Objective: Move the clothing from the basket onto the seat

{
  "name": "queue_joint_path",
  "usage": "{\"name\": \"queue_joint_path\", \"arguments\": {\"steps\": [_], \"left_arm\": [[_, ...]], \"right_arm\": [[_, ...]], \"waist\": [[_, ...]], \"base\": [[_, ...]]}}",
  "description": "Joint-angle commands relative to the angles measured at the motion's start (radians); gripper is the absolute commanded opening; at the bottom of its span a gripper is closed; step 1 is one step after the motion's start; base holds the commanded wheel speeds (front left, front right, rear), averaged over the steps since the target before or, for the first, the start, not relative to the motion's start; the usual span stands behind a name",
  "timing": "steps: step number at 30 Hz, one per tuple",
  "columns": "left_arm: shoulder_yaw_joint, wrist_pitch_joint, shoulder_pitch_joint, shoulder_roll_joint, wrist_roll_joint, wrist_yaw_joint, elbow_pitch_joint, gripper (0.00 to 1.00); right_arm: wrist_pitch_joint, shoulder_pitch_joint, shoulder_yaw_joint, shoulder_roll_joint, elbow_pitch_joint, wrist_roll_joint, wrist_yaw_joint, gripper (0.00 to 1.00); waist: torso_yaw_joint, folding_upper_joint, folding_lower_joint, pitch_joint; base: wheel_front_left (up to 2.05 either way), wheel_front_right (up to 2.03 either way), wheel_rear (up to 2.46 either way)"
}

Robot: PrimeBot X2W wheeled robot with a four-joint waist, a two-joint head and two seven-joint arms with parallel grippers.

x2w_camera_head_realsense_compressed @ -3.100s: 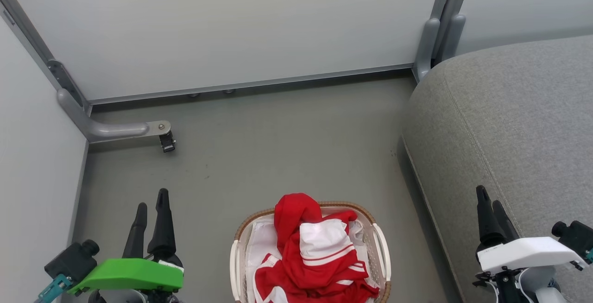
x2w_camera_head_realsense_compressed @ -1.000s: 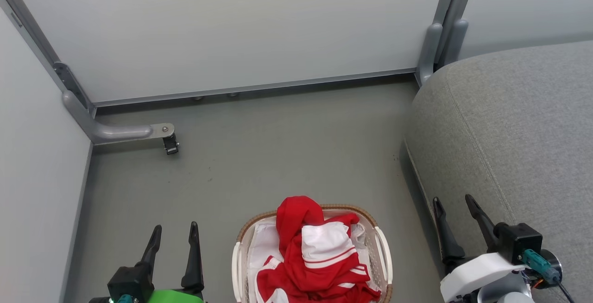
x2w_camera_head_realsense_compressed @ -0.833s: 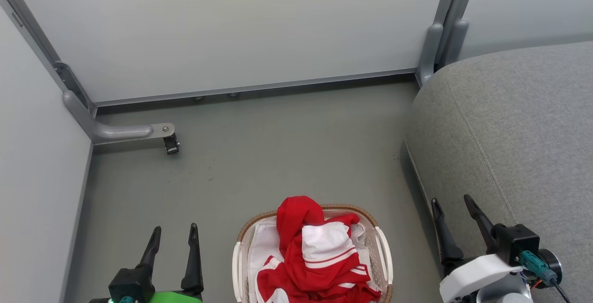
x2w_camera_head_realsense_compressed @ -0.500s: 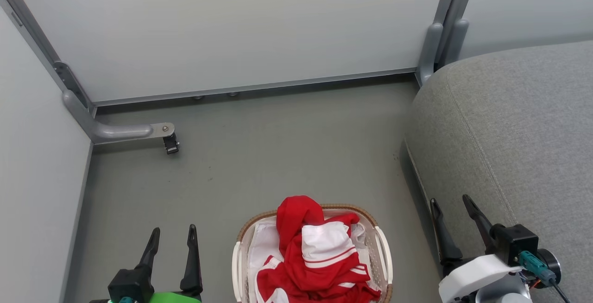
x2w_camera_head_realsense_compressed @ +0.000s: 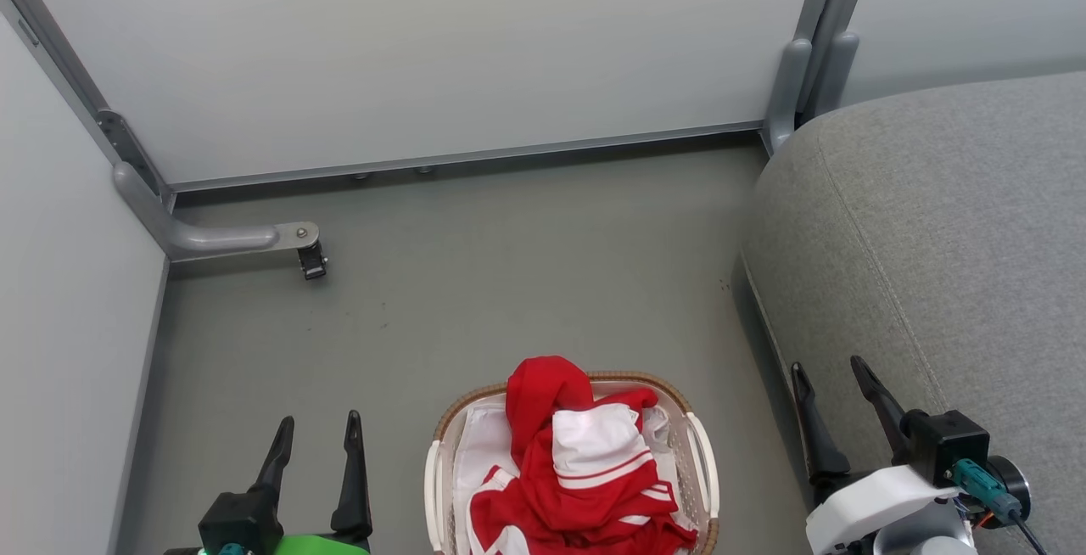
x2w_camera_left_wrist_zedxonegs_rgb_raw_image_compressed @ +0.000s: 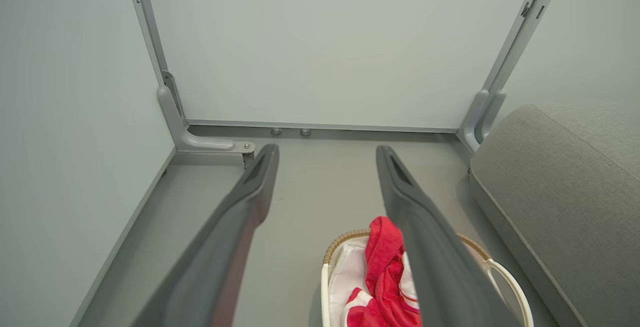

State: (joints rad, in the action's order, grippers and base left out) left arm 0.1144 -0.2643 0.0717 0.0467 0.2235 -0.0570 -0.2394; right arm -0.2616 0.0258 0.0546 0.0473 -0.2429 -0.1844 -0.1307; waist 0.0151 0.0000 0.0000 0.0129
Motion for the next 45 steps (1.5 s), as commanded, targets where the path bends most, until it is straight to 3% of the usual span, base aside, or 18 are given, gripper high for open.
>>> {"name": "queue_joint_path", "arguments": {"steps": [1, 13, 21, 28, 33, 45], "left_arm": [[0.0, 0.0, 0.004, 0.007, -0.008, 0.003, 0.001, 1.0], [0.017, 0.0, -0.018, 0.007, -0.017, -0.008, 0.001, 1.0], [0.067, 0.0, -0.156, 0.006, -0.102, -0.041, -0.008, 1.0], [0.144, 0.0, -0.361, 0.01, -0.168, -0.067, -0.046, 1.0], [0.234, 0.0, -0.519, 0.036, -0.174, -0.074, -0.124, 1.0], [0.617, 0.0, -0.83, 0.062, -0.063, -0.074, -0.455, 1.0]], "right_arm": [[-0.005, -0.008, -0.003, 0.006, 0.001, 0.004, 0.0, 1.0], [-0.005, 0.009, -0.012, 0.006, 0.017, 0.005, 0.0, 1.0], [-0.005, 0.115, -0.041, 0.006, 0.056, 0.019, 0.0, 1.0], [-0.005, 0.24, -0.071, 0.005, 0.115, 0.023, 0.0, 1.0], [-0.005, 0.324, -0.079, 0.005, 0.169, 0.043, 0.0, 1.0], [-0.005, 0.441, -0.142, 0.004, 0.275, 0.021, 0.0, 1.0]], "waist": [[0.0, 0.0, 0.0, 0.001], [-0.004, 0.0, 0.0, 0.039], [-0.017, 0.0, 0.0, 0.205], [-0.052, 0.0, 0.0, 0.424], [-0.106, 0.0, 0.0, 0.572], [-0.178, 0.0, 0.0, 0.775]], "base": [[0.0, 0.0, 0.0], [0.0, 0.0, 0.0], [0.0, 0.0, 0.0], [0.0, 0.0, 0.0], [0.0, 0.0, 0.0], [0.0, 0.0, 0.0]]}}
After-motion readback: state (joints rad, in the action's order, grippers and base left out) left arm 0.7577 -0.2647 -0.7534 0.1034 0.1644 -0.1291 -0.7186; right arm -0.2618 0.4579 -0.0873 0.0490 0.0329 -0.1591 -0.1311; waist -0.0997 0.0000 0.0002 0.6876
